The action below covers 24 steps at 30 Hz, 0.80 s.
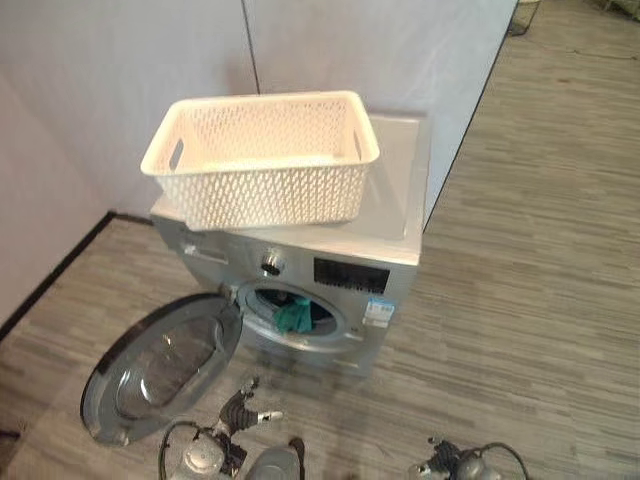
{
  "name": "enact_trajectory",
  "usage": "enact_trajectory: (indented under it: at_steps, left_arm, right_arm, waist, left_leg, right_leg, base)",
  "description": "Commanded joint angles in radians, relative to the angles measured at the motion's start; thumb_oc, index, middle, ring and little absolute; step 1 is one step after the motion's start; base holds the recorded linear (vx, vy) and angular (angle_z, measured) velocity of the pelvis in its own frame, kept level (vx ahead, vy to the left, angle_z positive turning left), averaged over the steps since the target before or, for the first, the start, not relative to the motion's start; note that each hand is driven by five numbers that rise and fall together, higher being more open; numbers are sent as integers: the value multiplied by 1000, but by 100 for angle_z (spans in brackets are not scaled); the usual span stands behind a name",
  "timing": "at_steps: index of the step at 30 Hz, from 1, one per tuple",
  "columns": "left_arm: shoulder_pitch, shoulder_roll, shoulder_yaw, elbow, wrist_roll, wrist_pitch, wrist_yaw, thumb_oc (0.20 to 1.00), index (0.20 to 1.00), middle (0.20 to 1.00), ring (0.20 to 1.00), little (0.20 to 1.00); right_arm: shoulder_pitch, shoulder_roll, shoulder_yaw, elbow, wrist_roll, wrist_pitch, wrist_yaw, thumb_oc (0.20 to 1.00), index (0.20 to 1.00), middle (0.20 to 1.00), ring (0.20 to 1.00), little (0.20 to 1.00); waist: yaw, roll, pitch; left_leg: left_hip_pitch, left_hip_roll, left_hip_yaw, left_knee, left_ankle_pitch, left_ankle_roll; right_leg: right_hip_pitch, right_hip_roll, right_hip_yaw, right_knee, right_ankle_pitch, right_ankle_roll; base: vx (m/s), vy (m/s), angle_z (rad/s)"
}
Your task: Grab the laundry basket,head to the washer,open it,put in the laundry and shut it.
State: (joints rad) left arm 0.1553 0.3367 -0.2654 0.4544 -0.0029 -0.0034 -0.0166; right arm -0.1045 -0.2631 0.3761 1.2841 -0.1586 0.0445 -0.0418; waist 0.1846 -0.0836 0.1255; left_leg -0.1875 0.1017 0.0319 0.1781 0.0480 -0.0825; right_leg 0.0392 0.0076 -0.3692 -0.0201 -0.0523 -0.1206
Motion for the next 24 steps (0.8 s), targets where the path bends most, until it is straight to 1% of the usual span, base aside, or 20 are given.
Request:
enact_trajectory:
  at_steps: [1, 2, 3, 5, 6, 7, 8, 11, 12, 15, 16, 17, 18, 19, 20, 21, 24]
  left_arm:
    - [27, -14, 129, -150, -40, -40, 86, 1000, 1000, 1000, 1000, 1000]
    - [27, -14, 129, -152, -40, -39, 85, 1000, 1000, 1000, 1000, 1000]
    - [29, -20, 148, -160, -36, -40, 102, 1000, 1000, 1000, 1000, 1000]
    - [38, -18, 191, -174, -6, -38, 126, 1000, 1000, 1000, 1000, 1000]
    - [39, -8, 224, -186, 9, -42, 149, 1000, 1000, 1000, 1000, 1000]
    - [40, 13, 272, -209, 37, -43, 179, 1000, 1000, 1000, 1000, 1000]
    - [40, 13, 272, -210, 38, -42, 178, 1000, 1000, 1000, 1000, 1000]
    - [28, 49, 345, -226, 66, -48, 224, 1000, 1000, 1000, 1000, 1000]
    - [2, 82, 395, -236, 80, -52, 260, 1000, 1000, 1000, 1000, 1000]
    - [-15, 98, 417, -240, 87, -54, 275, 1000, 1000, 1000, 1000, 1000]
    - [-42, 121, 438, -231, 96, -53, 306, 1000, 1000, 1000, 1000, 1000]
    - [-57, 133, 443, -226, 100, -52, 317, 1000, 1000, 1000, 1000, 1000]
    - [-93, 170, 465, -203, 102, -47, 340, 1000, 1000, 1000, 1000, 1000]
    - [-95, 171, 465, -201, 101, -48, 340, 1000, 1000, 1000, 1000, 1000]
    - [-135, 208, 470, -170, 109, -37, 353, 1000, 1000, 1000, 1000, 1000]
    - [-138, 209, 469, -166, 108, -38, 353, 1000, 1000, 1000, 1000, 1000]
    - [-213, 254, 454, -101, 95, -25, 352, 1000, 1000, 1000, 1000, 1000]
  right_arm:
    - [60, -20, -22, 36, 27, -2, 6, 1000, 1000, 1000, 1000, 1000]
    - [60, -21, -21, 36, 27, -2, 6, 1000, 1000, 1000, 1000, 1000]
    - [74, -21, -37, 42, 34, -2, 8, 1000, 1000, 1000, 1000, 1000]
    - [94, -16, -58, 51, 39, -3, 14, 1000, 1000, 1000, 1000, 1000]
    - [104, -14, -76, 52, 49, -3, 17, 1000, 1000, 1000, 1000, 1000]
    - [114, -12, -87, 54, 54, -1, 24, 1000, 1000, 1000, 1000, 1000]
    - [113, -12, -86, 54, 54, -1, 24, 1000, 1000, 1000, 1000, 1000]
    - [109, 7, -58, 37, 30, -1, 47, 1000, 1000, 1000, 1000, 1000]
    - [98, 11, -25, 24, 4, -4, 65, 1000, 1000, 1000, 1000, 1000]
    - [87, 18, -6, 19, -5, -5, 73, 1000, 1000, 1000, 1000, 1000]
    - [66, 35, 35, 0, -18, -8, 87, 1000, 1000, 1000, 1000, 1000]
    - [56, 40, 52, -12, -22, -10, 91, 1000, 1000, 1000, 1000, 1000]
    - [43, 38, 80, -42, -26, -19, 102, 1000, 1000, 1000, 1000, 1000]
    - [42, 39, 80, -43, -25, -18, 103, 1000, 1000, 1000, 1000, 1000]
    - [20, 40, 107, -69, -26, -24, 111, 1000, 1000, 1000, 1000, 1000]
    - [19, 41, 108, -69, -25, -23, 111, 1000, 1000, 1000, 1000, 1000]
    - [-9, 31, 151, -85, -54, -26, 129, 1000, 1000, 1000, 1000, 1000]
  waist:
    - [0, 37, -40]
    - [-3, 37, -41]
    - [-15, 53, -48]
    - [-33, 80, -72]
    - [-39, 92, -83]
    - [-46, 109, -91]
    - [-48, 108, -91]
    - [-57, 115, -110]
    - [-58, 116, -117]
    - [-56, 117, -124]
    - [-55, 112, -130]
    - [-55, 112, -133]
    - [-62, 111, -142]
    - [-61, 111, -140]
    - [-66, 111, -148]
    - [-65, 110, -147]
    - [-70, 116, -155]
  left_leg:
    - [45, 118, -157, -60, 59, -1]
    - [45, 118, -159, -66, 65, -1]
    - [62, 143, -160, -98, 97, -17]
    - [107, 164, -133, -169, 89, -31]
    - [127, 163, -117, -196, 87, -51]
    - [151, 142, -130, -211, 62, -56]
    - [148, 140, -131, -212, 65, -55]
    - [186, 116, -112, -244, 30, -53]
    - [196, 99, -107, -244, 7, -43]
    - [203, 91, -96, -245, -4, -40]
    - [216, 79, -73, -244, -19, -34]
    - [223, 74, -65, -243, -24, -31]
    - [234, 70, -49, -243, -30, -30]
    - [236, 70, -47, -243, -31, -30]
    - [243, 72, -36, -243, -30, -30]
    - [244, 72, -34, -244, -30, -30]
    - [236, 85, -21, -246, -10, -39]
  right_leg:
    - [50, -59, 43, -58, -92, 143]
    - [49, -59, 39, -59, -89, 143]
    - [53, -61, 30, -63, -91, 146]
    - [66, -61, 21, -65, -95, 152]
    - [70, -68, 11, -67, -90, 158]
    - [80, -86, 20, -64, -78, 163]
    - [79, -88, 19, -65, -74, 164]
    - [79, -112, 29, -65, -53, 180]
    - [72, -127, 43, -64, -37, 192]
    - [67, -138, 46, -64, -28, 199]
    - [63, -151, 60, -63, -18, 209]
    - [62, -154, 69, -63, -15, 210]
    - [58, -157, 85, -63, -10, 214]
    - [58, -157, 87, -63, -10, 214]
    - [55, -155, 104, -65, -9, 214]
    - [55, -154, 106, -64, -9, 214]
    - [46, -141, 119, -67, -21, 211]
  base:
    - [71, 113, -31]
    - [66, 170, -24]
    - [55, 133, 25]
    - [112, 204, 47]
    - [129, 307, 16]
    - [83, 247, 6]
    - [79, 221, 11]
    - [50, 156, 8]
    - [13, 131, -5]
    - [3, 77, -33]
    - [-4, 48, -22]
    - [-8, 43, -29]
    - [-10, 5, -28]
    - [-21, -31, -52]
    - [-17, -27, -39]
    - [-27, -36, -36]
    - [-41, -47, -13]
